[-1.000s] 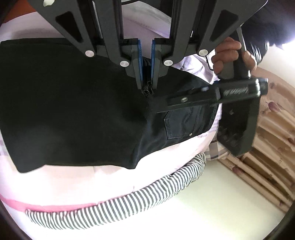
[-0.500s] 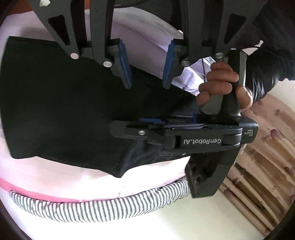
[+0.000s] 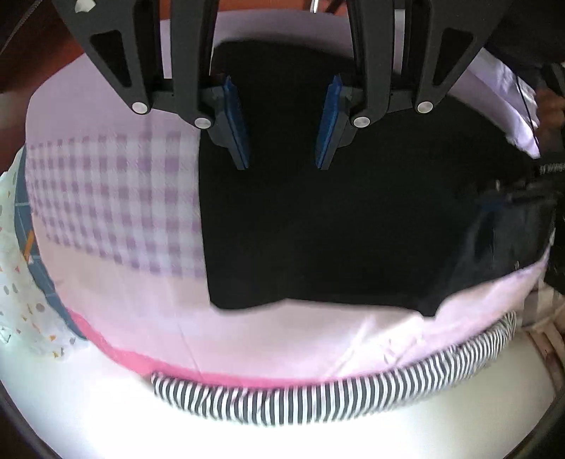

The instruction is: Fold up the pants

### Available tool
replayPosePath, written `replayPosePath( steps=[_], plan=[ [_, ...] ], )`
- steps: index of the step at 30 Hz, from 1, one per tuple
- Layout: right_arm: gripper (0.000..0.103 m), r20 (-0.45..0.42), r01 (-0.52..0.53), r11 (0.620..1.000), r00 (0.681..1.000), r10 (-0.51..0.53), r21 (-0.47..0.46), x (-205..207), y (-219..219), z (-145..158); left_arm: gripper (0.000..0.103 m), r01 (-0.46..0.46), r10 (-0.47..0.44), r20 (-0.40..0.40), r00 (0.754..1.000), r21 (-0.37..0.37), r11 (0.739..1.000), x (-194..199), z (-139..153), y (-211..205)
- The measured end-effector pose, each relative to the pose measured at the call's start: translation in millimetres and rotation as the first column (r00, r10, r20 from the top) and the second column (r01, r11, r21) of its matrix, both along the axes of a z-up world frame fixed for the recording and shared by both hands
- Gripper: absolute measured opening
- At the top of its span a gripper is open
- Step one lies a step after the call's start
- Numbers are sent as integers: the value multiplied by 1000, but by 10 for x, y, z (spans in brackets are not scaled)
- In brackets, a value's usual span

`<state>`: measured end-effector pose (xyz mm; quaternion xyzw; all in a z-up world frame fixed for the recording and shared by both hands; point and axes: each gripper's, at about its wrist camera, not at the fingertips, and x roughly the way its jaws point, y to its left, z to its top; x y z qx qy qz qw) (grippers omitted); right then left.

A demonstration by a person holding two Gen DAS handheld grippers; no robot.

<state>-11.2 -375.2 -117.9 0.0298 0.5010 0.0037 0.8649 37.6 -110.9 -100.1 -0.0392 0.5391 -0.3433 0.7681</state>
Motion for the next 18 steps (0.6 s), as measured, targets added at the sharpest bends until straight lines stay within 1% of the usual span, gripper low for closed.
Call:
replayPosePath(
  steps=[1, 2, 4, 6, 8, 10, 12, 15, 18],
  plan=[
    [36, -12, -1, 1000, 1000, 1, 0, -25, 7, -59, 30, 7, -8, 35, 999, 32, 999, -37, 3, -21],
    [36, -18, 3, 1000, 1000, -3, -2, -75, 1, -113, 28, 13, -16, 65, 998, 57, 998, -73, 5, -33],
    [36, 11, -8, 1000, 1000, 8, -19, -194, 27, -132, 28, 23, -32, 106, 994, 90, 996, -135, 5, -44],
    [36, 12, -16, 999, 1000, 16, -28, -261, 43, -125, 27, 34, -51, 140, 989, 121, 992, -191, 8, -54],
    [36, 5, -14, 1000, 1000, 14, -23, -243, 45, -105, 27, 41, -68, 174, 982, 153, 987, -246, 9, -76],
    [36, 20, -1, 1000, 1000, 1, -1, -253, 35, -82, 28, 42, -79, 202, 976, 180, 983, -296, 30, -72],
    [36, 56, 25, 999, 998, -27, 32, -194, -28, -3, 28, 16, -53, 221, 974, 165, 986, -304, 84, -47],
    [36, 111, 41, 998, 993, -46, 45, -45, -98, 104, 28, -14, -12, 248, 969, 103, 995, -248, 222, 6],
    [36, 129, 55, 996, 990, -64, 70, 147, -158, 134, 28, -34, 9, 269, 963, 89, 996, -149, 343, -19]
  ],
)
